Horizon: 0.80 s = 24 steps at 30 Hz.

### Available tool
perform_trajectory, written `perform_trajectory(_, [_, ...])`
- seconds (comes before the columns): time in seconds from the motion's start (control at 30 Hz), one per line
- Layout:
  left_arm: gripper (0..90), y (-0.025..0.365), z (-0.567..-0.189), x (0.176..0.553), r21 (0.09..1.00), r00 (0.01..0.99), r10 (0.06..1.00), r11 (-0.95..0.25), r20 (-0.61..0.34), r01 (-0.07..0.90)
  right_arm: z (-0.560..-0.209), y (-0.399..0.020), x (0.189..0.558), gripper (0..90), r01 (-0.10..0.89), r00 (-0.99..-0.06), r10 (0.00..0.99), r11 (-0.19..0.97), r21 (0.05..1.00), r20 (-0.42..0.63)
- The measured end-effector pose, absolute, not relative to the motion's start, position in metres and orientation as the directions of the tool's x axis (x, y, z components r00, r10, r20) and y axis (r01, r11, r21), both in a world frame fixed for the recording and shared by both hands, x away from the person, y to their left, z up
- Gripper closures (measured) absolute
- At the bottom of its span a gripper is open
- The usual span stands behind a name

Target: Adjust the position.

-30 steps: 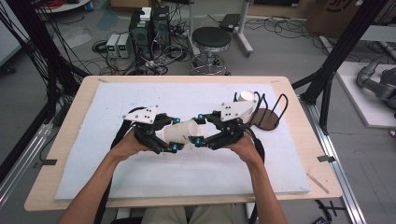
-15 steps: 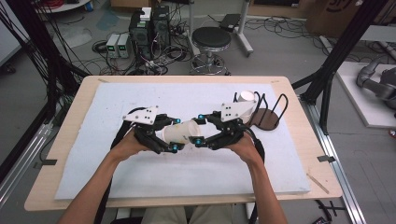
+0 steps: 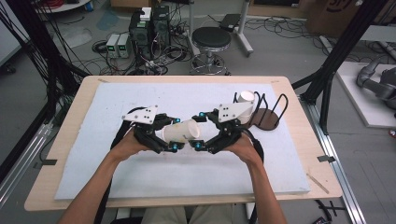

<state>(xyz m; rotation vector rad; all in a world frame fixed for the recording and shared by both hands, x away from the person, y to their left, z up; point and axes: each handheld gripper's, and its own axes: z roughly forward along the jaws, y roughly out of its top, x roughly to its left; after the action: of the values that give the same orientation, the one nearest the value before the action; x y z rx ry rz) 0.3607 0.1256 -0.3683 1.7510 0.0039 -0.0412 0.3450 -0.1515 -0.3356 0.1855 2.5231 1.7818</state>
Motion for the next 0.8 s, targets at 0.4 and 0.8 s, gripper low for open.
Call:
perform_trajectory(0.4, [29.5,0.128,-0.367,0.36,0.982,1.0,-0.013,-0.189,-0.028,0.025,-0.334,-0.156,0.346,15.1,0.081,-0.99,0.14,0.32,0.944,0.038])
perform_trajectory(0.8, [29.8,0.138,-0.361,0.356,0.977,0.999,0.015,-0.211,-0.03,0.033,-0.333,-0.161,0.346,14.9,0.088,-0.988,0.146,0.325,0.942,0.043])
